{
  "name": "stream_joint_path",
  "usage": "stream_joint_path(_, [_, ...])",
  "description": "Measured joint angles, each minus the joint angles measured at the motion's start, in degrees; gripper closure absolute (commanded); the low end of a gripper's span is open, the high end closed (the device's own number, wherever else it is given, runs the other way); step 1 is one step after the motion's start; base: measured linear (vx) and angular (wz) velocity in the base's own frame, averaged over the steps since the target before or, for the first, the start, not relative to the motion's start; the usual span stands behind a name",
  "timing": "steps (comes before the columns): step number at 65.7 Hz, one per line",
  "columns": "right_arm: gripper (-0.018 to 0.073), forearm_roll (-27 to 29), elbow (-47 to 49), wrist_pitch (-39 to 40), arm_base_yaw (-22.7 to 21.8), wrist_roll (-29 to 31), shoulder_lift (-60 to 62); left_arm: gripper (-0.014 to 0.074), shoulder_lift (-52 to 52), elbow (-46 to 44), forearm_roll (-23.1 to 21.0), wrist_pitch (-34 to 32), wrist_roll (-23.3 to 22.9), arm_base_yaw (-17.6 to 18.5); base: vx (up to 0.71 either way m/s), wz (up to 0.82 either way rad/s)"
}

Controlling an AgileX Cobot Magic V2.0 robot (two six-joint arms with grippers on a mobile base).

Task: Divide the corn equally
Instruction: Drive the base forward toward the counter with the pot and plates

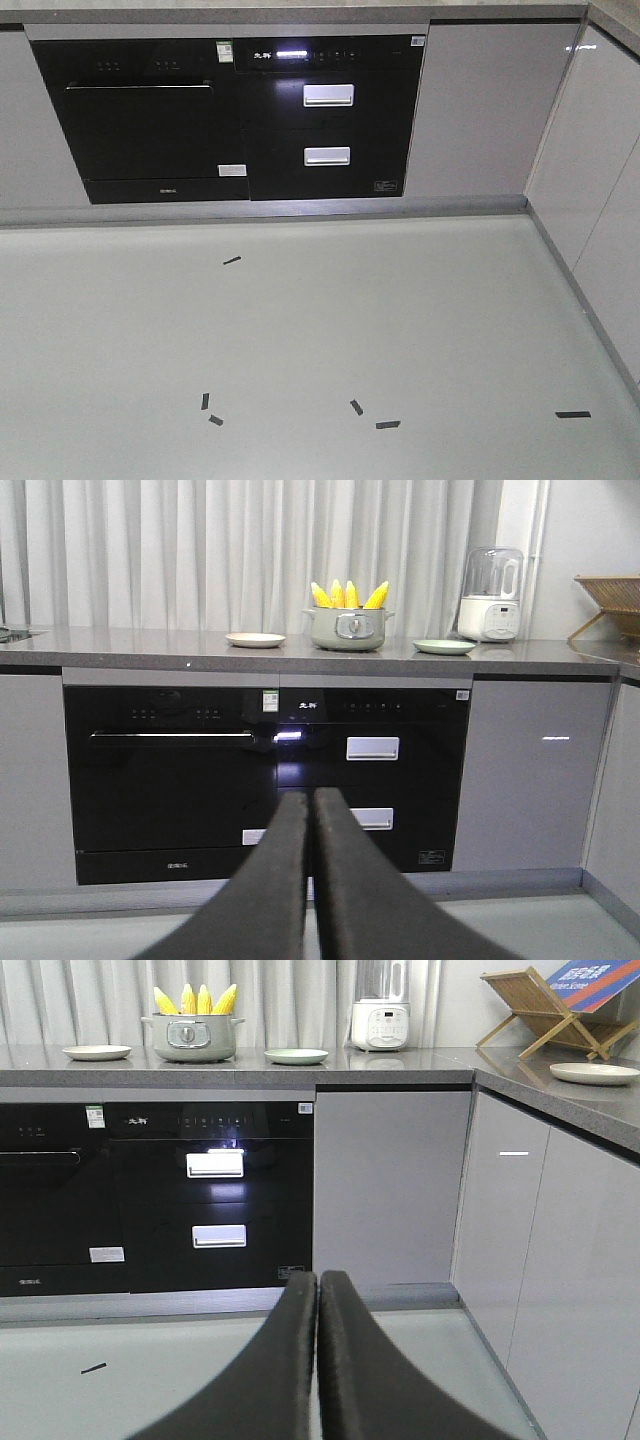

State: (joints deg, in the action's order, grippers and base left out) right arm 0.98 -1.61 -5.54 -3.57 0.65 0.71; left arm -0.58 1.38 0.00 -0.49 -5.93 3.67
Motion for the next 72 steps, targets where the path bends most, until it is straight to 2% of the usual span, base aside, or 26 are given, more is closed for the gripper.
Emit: stream_joint_path(72, [0.056,0.01,0.0,-0.07,0.0,0.0,0.0,0.0603,0.0,0.0,0.0,0.0,0.0,0.0,0.01,-0.02])
